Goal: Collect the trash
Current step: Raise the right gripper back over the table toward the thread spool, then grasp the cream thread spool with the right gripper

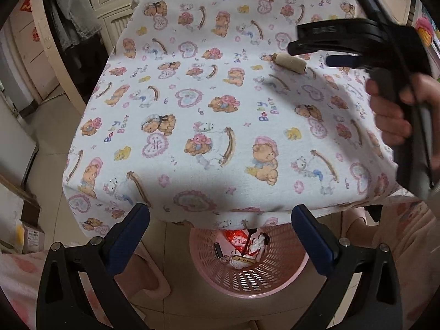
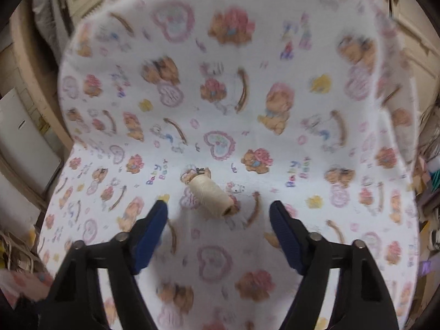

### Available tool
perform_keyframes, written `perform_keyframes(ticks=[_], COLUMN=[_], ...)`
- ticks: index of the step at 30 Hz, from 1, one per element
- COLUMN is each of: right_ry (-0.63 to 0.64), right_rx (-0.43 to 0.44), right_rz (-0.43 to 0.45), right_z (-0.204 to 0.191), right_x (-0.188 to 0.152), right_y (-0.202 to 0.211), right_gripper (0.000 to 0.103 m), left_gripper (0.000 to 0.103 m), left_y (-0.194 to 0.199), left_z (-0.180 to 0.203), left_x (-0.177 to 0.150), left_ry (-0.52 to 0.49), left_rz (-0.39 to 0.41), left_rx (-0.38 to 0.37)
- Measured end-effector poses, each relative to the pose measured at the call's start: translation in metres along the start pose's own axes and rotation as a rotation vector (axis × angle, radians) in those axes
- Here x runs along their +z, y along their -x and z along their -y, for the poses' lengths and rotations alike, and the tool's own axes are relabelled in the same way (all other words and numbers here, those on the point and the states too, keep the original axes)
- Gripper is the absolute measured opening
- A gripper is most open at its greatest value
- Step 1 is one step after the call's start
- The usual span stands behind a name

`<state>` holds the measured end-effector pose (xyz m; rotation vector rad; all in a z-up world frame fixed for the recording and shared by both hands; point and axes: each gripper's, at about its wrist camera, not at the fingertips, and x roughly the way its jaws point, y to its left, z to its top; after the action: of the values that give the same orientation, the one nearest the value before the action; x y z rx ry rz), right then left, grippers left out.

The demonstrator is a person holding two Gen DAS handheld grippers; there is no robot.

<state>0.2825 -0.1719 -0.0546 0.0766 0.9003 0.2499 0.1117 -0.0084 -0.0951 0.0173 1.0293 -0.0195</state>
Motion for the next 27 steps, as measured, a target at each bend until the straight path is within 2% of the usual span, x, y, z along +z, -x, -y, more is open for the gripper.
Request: perform_keyframes(ticks=[5, 13, 14, 15, 16, 17, 22, 27], right_ry=[0.015, 0.087, 0.103, 0.110, 0.110, 0.101, 0.045, 0.152], right_rx=[0.000, -0.009, -0.022, -0.033, -0.053, -0.064, 0.037, 0.193], right_rz=[-0.067, -0.088, -0.087, -0.081, -0.072, -0.068, -0.066, -0.101], right_z=[-0.007, -0.016, -0.019, -0.020, -0.020, -0.019, -0.014, -0.034], right_x=[0.004, -0.002, -0.004, -0.006, -0.007, -0.009, -0.018, -0.037], right_y=[-0.031, -0.034, -0.035, -0.034, -0.033, -0.033, -0.015, 0.011], right_gripper=[0.052, 0.048, 0.045, 0.031, 0.024, 0.025, 0.024, 0.024], left_gripper=[0.102, 0.102, 0.102, 0.102, 0.102, 0.102, 0.102, 0.102], left_y=[-0.004, 0.006, 0.007, 0.007, 0.007, 0.007, 0.008, 0.009], left_z=[-0.002, -0.022, -0.024, -0.026, -0.027, -0.029, -0.032, -0.036], left_x=[0.002, 0.005, 0.005, 0.004, 0.004, 0.004, 0.004, 0.005], left_ry=[0.002, 0.096, 0.105, 0.113, 0.118, 0.122, 0.127, 0.145], left_rz=[-0.007, 0.026, 0.026, 0.025, 0.024, 0.022, 0.029, 0.033], left_rx=[0.007, -0.006, -0.007, -0.008, -0.006, -0.003, 0.018, 0.025])
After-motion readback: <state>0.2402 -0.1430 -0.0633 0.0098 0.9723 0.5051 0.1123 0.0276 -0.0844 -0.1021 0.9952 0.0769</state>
